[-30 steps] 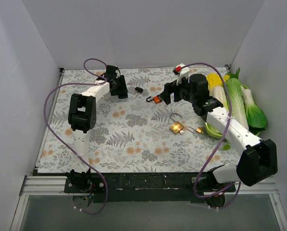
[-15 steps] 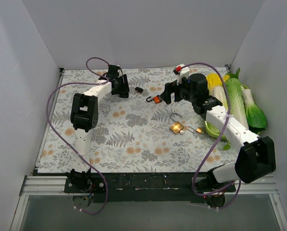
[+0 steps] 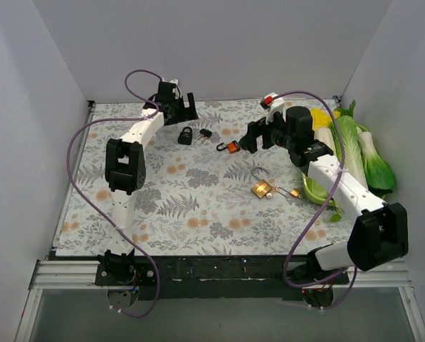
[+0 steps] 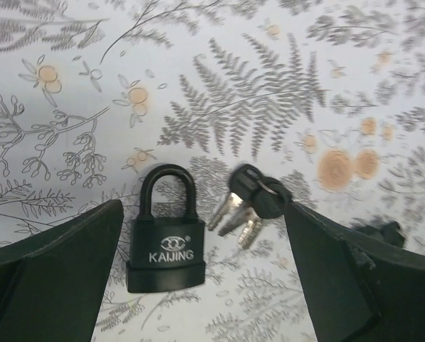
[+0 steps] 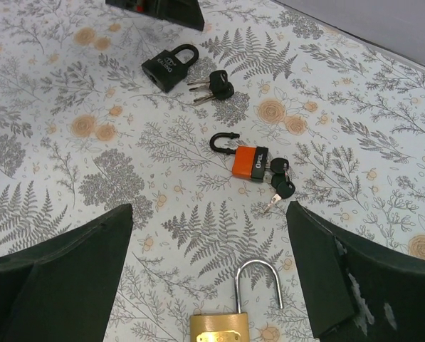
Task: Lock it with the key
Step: Place the lock at the center of the board, then pick up the lock from the center of the board.
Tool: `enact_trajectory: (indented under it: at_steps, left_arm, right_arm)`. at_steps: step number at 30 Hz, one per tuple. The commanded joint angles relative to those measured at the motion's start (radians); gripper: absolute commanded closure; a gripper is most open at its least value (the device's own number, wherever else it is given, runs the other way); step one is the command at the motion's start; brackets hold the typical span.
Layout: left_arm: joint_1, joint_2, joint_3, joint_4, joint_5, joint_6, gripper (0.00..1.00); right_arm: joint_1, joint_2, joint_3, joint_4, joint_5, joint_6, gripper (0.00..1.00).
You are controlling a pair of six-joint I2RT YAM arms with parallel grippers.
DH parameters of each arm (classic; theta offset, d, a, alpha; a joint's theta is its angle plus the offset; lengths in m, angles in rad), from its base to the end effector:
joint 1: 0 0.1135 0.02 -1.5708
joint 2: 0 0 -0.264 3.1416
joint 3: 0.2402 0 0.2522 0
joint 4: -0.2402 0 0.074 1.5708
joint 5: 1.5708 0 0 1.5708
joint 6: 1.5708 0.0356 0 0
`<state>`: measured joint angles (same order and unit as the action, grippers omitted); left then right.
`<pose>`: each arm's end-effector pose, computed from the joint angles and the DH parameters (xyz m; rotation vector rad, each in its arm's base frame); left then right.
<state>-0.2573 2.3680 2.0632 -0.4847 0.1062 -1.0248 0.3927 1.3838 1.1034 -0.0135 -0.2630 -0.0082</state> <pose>0.5189 -0.1404 0.2040 -0.8787 2.3214 -0.7169 0.2982 0.1336 0.3314 -0.5541 1.8023 0.5097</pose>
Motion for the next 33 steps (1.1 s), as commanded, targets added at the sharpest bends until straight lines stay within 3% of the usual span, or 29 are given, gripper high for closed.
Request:
enact_trajectory:
  at_steps: [1, 6, 8, 11, 13, 17, 24, 33]
  left_arm:
    - [0.006, -0.222, 0.054, 0.037, 0.131, 0.119, 0.02]
    - [0.030, -0.438, -0.095, -0.004, 0.314, 0.229, 0.02]
    - [0.041, -0.498, -0.150, -0.023, 0.392, 0.250, 0.02]
    - [0.076, -0.624, -0.279, -0.038, 0.440, 0.262, 0.02]
    - [0.093, -0.712, -0.387, -0.025, 0.470, 0.262, 0.02]
    - [0.131, -0.823, -0.524, -0.014, 0.571, 0.266, 0.02]
    - [0.135, -0.928, -0.658, -0.005, 0.599, 0.272, 0.02]
    - [0.139, -0.954, -0.713, 0.005, 0.583, 0.252, 0.02]
  right_arm:
    - [-0.034, -0.005, 0.068, -0.028, -0.115, -0.084, 0.04]
    - [-0.080, 0.046, 0.142, -0.147, -0.280, -0.269, 0.02]
    - [-0.104, 0.111, 0.205, -0.310, -0.413, -0.448, 0.02]
    - [-0.115, 0.226, 0.335, -0.562, -0.491, -0.663, 0.04]
    - [-0.117, 0.285, 0.432, -0.710, -0.510, -0.752, 0.05]
    - [-0.115, 0.463, 0.589, -0.822, -0.490, -0.928, 0.05]
    - [-0.115, 0.713, 0.834, -0.921, -0.475, -1.160, 0.05]
    - [-0.066, 0.825, 0.831, -0.812, -0.407, -1.288, 0.06]
